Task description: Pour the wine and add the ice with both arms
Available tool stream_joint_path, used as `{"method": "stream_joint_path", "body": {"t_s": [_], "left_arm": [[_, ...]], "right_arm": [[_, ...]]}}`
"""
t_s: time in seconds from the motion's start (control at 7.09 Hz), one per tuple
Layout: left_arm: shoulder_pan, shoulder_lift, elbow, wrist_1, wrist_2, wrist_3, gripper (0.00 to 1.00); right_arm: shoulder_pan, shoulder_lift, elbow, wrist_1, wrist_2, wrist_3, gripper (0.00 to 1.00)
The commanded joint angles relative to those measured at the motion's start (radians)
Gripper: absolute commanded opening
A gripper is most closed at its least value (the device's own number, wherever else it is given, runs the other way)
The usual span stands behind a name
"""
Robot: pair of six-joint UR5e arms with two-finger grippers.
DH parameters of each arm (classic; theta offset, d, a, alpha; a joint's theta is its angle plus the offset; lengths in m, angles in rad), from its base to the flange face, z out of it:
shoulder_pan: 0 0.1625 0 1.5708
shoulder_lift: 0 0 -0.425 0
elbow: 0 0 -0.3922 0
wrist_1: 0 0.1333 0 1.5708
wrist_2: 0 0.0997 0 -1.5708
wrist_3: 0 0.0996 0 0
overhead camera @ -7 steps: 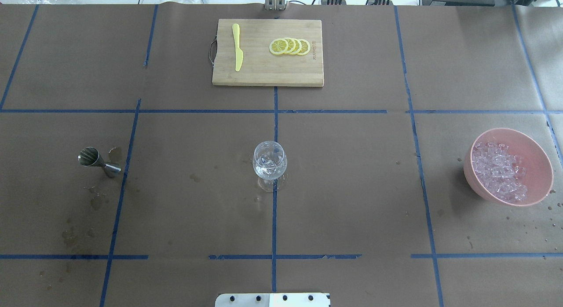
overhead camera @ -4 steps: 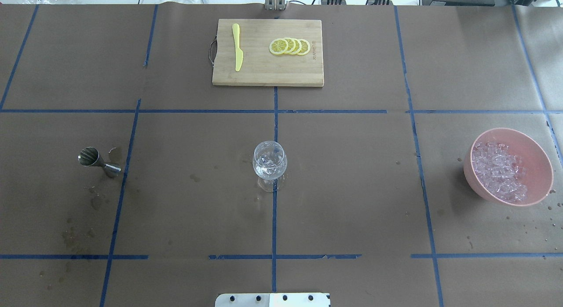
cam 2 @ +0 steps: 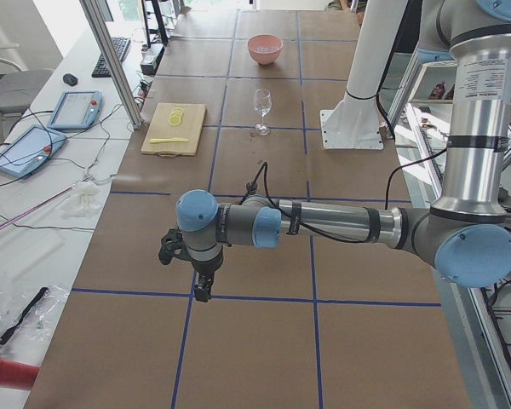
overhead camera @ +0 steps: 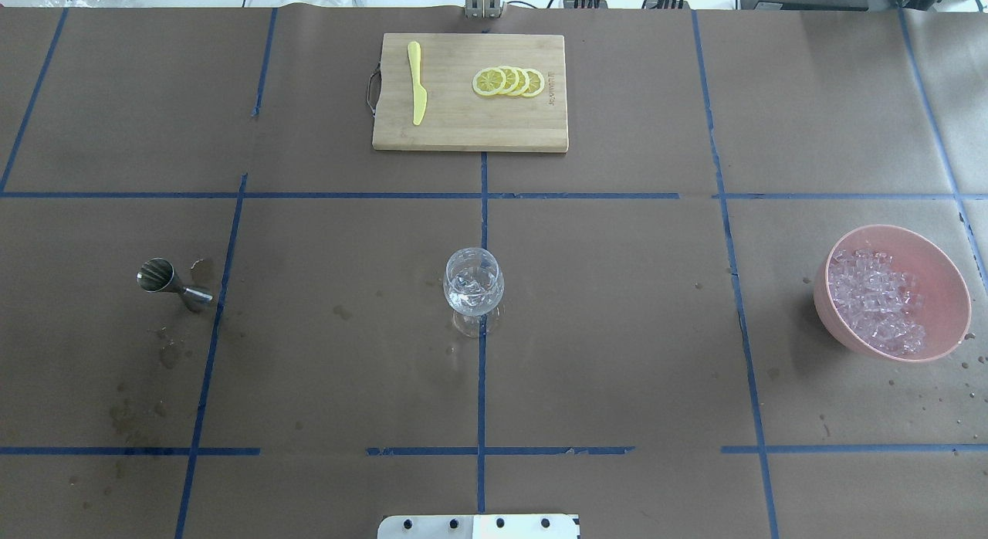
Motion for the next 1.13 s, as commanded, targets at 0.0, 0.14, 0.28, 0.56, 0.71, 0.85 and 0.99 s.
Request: {"method": "stream_joint_path", "body": {"t_s": [0.0, 0.14, 0.28, 0.56, 0.71, 0.85, 0.99], "left_arm": [[0.000, 0.003, 0.029, 0.000, -0.061, -0.009, 1.00], [0.000, -0.002, 0.028, 0.000, -0.061, -0.072, 1.00], [0.000, 0.001, 0.028, 0.000, -0.061, -0.081, 1.00], [0.000, 0.001, 0.026, -0.003, -0.061, -0.081, 1.00], [0.000, 0.001, 0.022, -0.003, -0.060, -0.081, 1.00], [0.000, 0.001, 0.020, -0.003, -0.060, -0.081, 1.00], [0.000, 0.001, 0.022, -0.003, -0.061, -0.081, 1.00]], "right_arm": [[0.000, 0.004, -0.004, 0.001, 0.002, 0.007, 1.00], [0.000, 0.007, -0.004, 0.001, 0.002, 0.009, 1.00], [0.000, 0.009, -0.002, 0.001, 0.002, 0.009, 1.00], [0.000, 0.007, -0.005, 0.001, 0.002, 0.007, 1.00], [0.000, 0.004, -0.005, 0.001, 0.001, 0.007, 1.00], [0.000, 0.004, -0.005, 0.003, 0.001, 0.006, 1.00], [0.000, 0.007, -0.005, 0.001, 0.001, 0.006, 1.00]]}}
